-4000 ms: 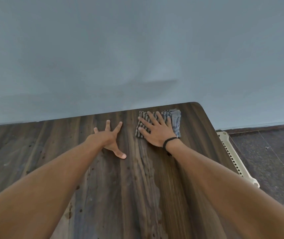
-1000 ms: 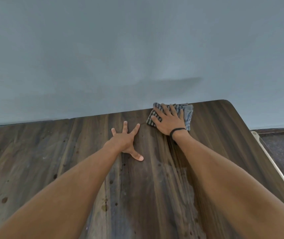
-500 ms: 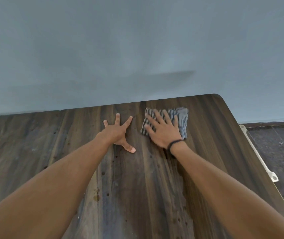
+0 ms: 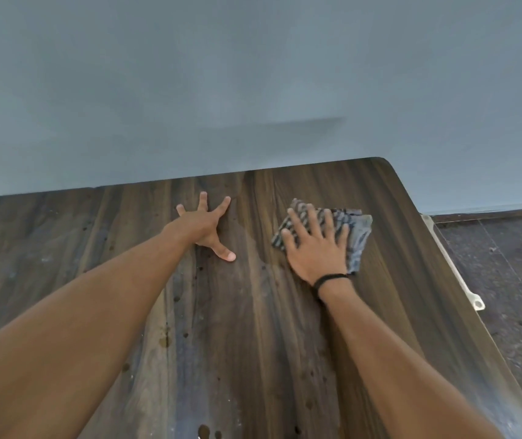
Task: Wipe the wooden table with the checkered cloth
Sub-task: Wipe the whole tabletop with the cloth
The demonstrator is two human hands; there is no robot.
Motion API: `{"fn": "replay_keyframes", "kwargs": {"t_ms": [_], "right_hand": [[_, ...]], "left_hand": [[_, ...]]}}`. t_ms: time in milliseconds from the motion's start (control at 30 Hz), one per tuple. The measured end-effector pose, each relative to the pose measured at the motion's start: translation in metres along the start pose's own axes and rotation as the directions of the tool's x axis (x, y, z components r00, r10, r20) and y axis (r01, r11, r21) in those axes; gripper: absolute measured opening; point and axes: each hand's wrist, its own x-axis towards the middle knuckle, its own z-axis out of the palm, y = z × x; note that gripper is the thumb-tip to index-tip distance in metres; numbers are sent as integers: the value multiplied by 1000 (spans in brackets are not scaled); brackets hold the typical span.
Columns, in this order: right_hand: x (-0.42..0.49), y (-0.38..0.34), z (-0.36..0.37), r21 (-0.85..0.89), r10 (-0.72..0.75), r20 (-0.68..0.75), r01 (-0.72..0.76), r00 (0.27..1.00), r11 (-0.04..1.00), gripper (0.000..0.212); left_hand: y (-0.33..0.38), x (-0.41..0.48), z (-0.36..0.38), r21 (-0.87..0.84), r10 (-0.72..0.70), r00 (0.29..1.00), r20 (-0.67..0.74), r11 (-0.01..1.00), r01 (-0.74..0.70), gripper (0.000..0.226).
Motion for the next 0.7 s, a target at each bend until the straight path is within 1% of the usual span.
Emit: {"fn": "replay_keyframes", "kwargs": {"t_ms": [67, 100, 133, 167, 233, 267, 300, 367, 400, 433, 467, 500, 533, 567, 600, 633, 667, 700], "right_hand": [[-33, -13, 19, -46, -140, -38, 138, 989, 989, 59], [-52, -5, 24, -45, -200, -32, 199, 979, 979, 59], [-64, 7, 22, -37, -206, -11, 205, 979, 978, 59], [-63, 16, 16, -28, -168, -2, 168, 986, 985, 59], [-40, 19, 4, 13, -17, -5, 17, 1000, 1000, 58], [-34, 10, 3, 22, 27, 2, -27, 1000, 999, 58], [-38, -1, 6, 11, 13, -3, -13, 1000, 1000, 58], [-66, -5, 21, -38, -135, -17, 134, 991, 990, 58], [-84, 7, 26, -50, -196, -10, 195, 981, 980, 59], [-96, 21, 24, -56, -197, 9, 197, 980, 979, 59], [-93, 31, 19, -49, -150, 12, 151, 989, 987, 58], [-81, 35, 14, -22, -72, 3, 72, 997, 997, 58], [-72, 28, 9, 8, 12, 11, -12, 1000, 1000, 58], [-69, 15, 8, 11, 60, 7, -60, 998, 998, 59], [-74, 3, 12, -8, 44, -12, -44, 999, 999, 59], [-84, -3, 19, -41, -29, -31, 27, 999, 999, 59], [-98, 0, 25, -68, -117, -25, 115, 993, 991, 59], [-112, 11, 25, -65, -162, 1, 162, 987, 985, 59]], "left_hand": [[-1, -1, 5, -16, 10, 1000, -25, 1000, -10, 143], [-3, -3, 9, -27, 12, 999, -47, 1000, -13, 140], [-3, -6, 13, -36, 14, 997, -73, 999, -16, 137], [-4, -10, 18, -43, 14, 995, -99, 999, -19, 132], [-2, -19, 24, -42, 11, 991, -133, 999, -17, 122], [0, -24, 26, -39, 10, 992, -127, 999, -15, 120], [4, -30, 28, -36, 6, 994, -109, 999, -10, 121], [12, -44, 34, -7, -2, 999, -32, 1000, 2, 132], [16, -52, 38, 17, -2, 1000, 14, 1000, 2, 137], [18, -61, 43, 39, -2, 998, 58, 999, 0, 139], [20, -69, 49, 53, -5, 995, 101, 999, 0, 142], [22, -78, 55, 62, -14, 990, 141, 998, 6, 144], [24, -85, 62, 74, -28, 984, 176, 997, 16, 146], [26, -92, 69, 87, -41, 980, 196, 996, 24, 148], [28, -97, 78, 101, -46, 979, 198, 995, 27, 150], [30, -100, 86, 116, -46, 982, 184, 993, 25, 151], [30, -103, 93, 123, -41, 986, 159, 992, 21, 152], [30, -105, 97, 109, -32, 991, 133, 994, 18, 152]]}}
